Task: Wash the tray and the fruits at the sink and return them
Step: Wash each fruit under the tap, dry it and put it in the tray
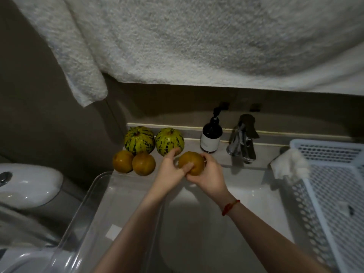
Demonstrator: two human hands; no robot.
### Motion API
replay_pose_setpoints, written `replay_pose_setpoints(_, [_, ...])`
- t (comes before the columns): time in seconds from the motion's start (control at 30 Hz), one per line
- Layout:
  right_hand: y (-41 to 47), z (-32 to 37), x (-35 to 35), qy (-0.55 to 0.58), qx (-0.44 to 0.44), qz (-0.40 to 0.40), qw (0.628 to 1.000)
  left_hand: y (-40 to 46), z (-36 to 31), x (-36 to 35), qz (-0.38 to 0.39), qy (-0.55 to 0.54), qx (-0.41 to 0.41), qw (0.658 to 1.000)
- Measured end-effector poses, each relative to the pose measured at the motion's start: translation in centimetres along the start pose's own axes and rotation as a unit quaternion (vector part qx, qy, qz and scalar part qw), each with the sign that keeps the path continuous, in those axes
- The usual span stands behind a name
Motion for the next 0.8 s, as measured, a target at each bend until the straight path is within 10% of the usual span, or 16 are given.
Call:
replay_pose_setpoints(0.4, [-5.2,-3.2,5.3,-0.039,-0.037,0.096,0.994,-0.5,2.1,-9.1,0.053,-0.219,0.102,0.969])
replay_pose_setpoints(0.8, [-1.3,-2.4,13.1,0.291,-0.215,0.053,0.931,1.4,1.4,-11.1,0.023,-0.155,0.087,0.984])
Point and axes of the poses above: each hand's wrist, its own y-axis towards the middle knuckle, its own x-axis out of the back of the hand, z = x × y, the point moved 9 cm from there along y, towards the middle knuckle, and after that the axes turned 11 degrees about z, right-handed, at the moved point
